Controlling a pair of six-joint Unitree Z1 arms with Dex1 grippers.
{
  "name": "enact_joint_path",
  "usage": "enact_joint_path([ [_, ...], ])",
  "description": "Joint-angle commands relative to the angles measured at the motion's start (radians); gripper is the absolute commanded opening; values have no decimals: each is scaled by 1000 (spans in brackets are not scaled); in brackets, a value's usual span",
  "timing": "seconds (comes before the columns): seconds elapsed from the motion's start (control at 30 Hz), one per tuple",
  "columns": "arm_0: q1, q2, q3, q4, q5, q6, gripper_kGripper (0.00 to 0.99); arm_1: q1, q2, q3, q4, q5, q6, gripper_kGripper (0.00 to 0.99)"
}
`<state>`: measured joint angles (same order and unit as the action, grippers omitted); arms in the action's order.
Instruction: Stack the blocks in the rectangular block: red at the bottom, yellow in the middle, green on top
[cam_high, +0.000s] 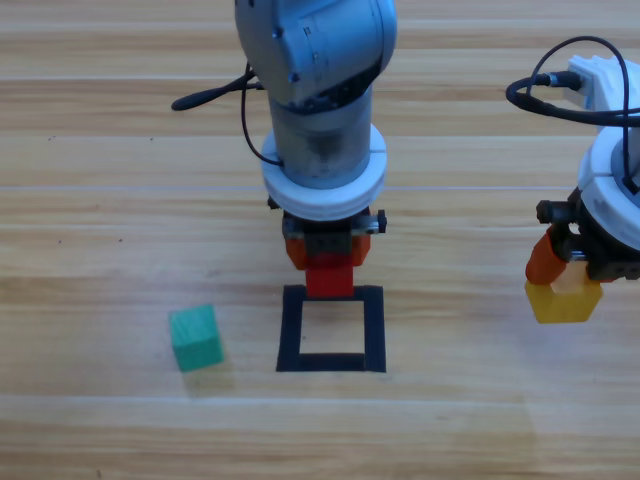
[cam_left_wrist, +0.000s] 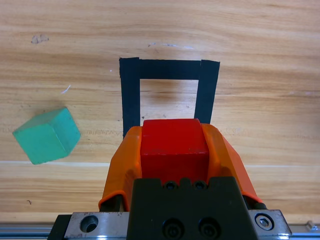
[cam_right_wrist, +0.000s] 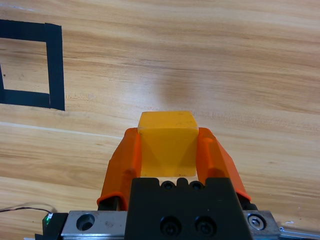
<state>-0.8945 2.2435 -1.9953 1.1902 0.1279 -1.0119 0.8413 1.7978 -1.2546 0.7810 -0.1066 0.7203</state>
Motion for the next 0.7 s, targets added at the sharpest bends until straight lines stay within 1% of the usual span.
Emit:
enact_joint_path([
  [0.03,-37,13,24,6,24,-39,0,-2,-6,-9,20,12,-5,0],
  [0.37,-38,57,50,-15,26,-14,0,-2,15,-16,20,8,-5,0],
  [0.7,-38,73,159,-138,16,15,0,-2,48,-29,20,7,-5,0],
])
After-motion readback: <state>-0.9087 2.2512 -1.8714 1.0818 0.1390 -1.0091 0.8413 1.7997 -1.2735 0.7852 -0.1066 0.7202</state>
